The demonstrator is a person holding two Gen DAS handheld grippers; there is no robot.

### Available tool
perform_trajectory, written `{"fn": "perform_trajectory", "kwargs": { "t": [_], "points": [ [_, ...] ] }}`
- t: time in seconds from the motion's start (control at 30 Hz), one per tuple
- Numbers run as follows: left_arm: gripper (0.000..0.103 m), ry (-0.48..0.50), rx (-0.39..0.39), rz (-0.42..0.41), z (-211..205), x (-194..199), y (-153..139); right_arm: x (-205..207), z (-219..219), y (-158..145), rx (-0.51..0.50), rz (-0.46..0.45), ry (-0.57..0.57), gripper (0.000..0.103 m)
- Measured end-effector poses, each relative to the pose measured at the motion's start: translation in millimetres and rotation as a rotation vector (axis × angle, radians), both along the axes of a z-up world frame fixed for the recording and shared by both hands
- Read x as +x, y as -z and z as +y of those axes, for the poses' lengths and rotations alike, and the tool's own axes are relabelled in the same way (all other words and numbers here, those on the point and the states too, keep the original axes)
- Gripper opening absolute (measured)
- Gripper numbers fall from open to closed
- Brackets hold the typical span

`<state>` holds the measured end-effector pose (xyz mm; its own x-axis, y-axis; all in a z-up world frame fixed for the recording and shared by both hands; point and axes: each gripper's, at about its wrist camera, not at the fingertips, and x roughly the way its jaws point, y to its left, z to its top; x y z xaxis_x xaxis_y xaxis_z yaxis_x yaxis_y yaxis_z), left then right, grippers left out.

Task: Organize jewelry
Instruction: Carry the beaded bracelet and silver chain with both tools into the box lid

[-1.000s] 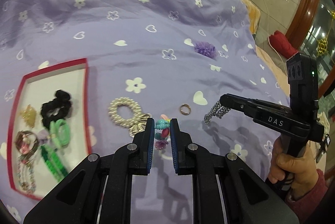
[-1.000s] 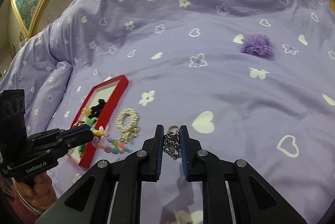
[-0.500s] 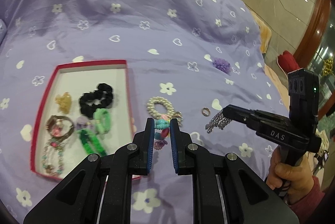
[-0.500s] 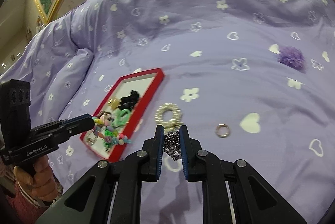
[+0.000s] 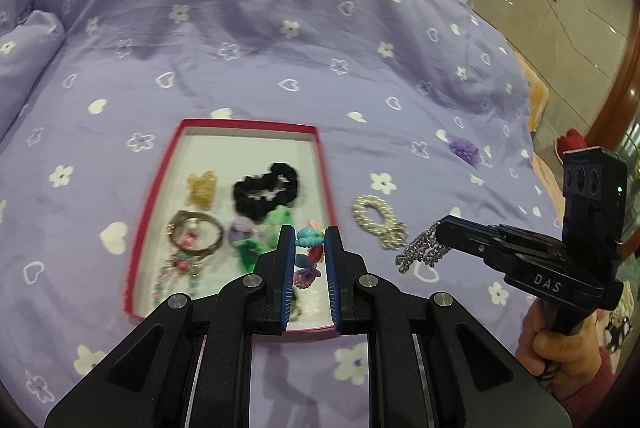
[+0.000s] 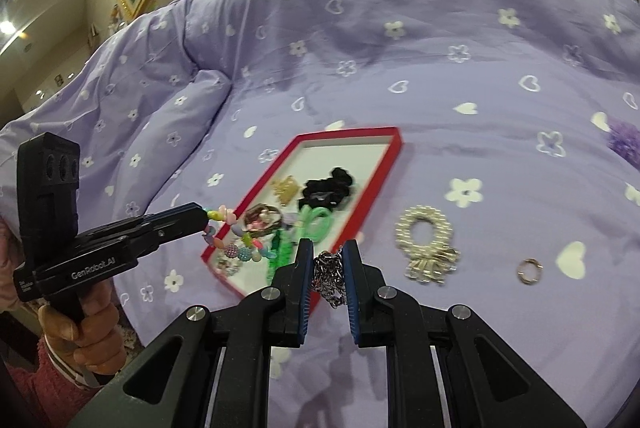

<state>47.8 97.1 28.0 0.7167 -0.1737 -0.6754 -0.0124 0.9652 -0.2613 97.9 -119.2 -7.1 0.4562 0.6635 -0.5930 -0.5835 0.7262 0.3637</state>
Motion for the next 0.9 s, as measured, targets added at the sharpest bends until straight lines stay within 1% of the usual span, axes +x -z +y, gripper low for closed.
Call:
{"fn": "perform_trajectory", "kwargs": {
  "t": [0.23,0.47,0.63,0.9],
  "points": [
    [0.013,-0.063,-0.007,0.009,30.3,-7.9,5.2,-2.3,30.9,1.1,0.006,0.011,-0.06,0.015],
    [0.013,-0.09,-0.013,0.032,45.4,-9.7,14.8,-2.6,60.4,4.4,0.003,0.019,-0.106,0.015],
    [0.013,-0.099,-0.021,0.06,52.7,-8.4,29.0,0.3,77.5,12.9,-0.013,0.029,-0.127,0.015],
    [0.013,-0.117,-0.032,0.121,65.5,-3.7,59.0,7.7,93.8,36.6,-0.048,0.063,-0.142,0.015]
  ]
}}
